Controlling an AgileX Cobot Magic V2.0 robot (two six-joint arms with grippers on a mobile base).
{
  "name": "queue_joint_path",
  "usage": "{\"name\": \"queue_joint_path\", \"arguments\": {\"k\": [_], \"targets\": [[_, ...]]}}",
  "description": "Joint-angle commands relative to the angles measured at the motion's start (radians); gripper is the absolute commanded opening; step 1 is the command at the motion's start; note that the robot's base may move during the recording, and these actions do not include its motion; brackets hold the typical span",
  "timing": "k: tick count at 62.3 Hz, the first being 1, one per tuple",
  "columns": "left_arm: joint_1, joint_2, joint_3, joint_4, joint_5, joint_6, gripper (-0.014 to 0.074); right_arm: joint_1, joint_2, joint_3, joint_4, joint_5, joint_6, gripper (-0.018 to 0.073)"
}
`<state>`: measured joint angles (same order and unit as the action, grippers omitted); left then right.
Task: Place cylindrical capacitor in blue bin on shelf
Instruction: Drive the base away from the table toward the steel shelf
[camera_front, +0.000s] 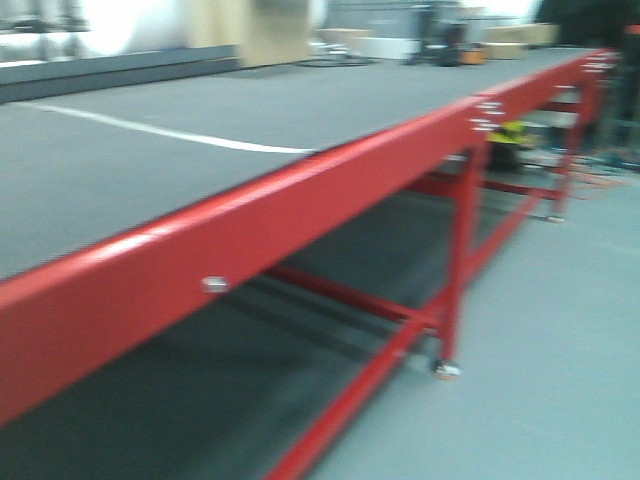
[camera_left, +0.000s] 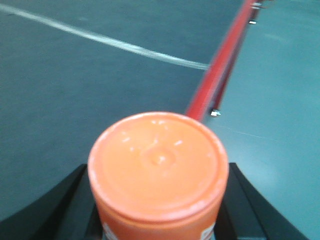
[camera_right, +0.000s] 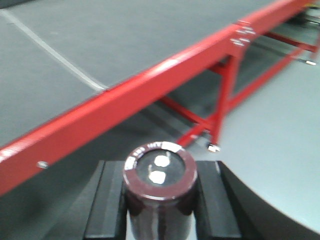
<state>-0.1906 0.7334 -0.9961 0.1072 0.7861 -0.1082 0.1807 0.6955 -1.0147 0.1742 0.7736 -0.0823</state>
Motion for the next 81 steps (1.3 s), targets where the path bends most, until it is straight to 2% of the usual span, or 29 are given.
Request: {"name": "queue_joint_path", "arguments": {"k": [1,81], "targets": [[-0.001,-0.006,-0.001,-0.005,-0.017,-0.008,-0.0111,0.001,-0.003,-0.01,0.001,-0.023,-0.005,-0.0154],[-0.001,-0.006,-0.001,-0.005,-0.017,-0.008,-0.0111,0.001,-0.003,-0.01,0.001,-0.023,-0.005,-0.0154]]}}
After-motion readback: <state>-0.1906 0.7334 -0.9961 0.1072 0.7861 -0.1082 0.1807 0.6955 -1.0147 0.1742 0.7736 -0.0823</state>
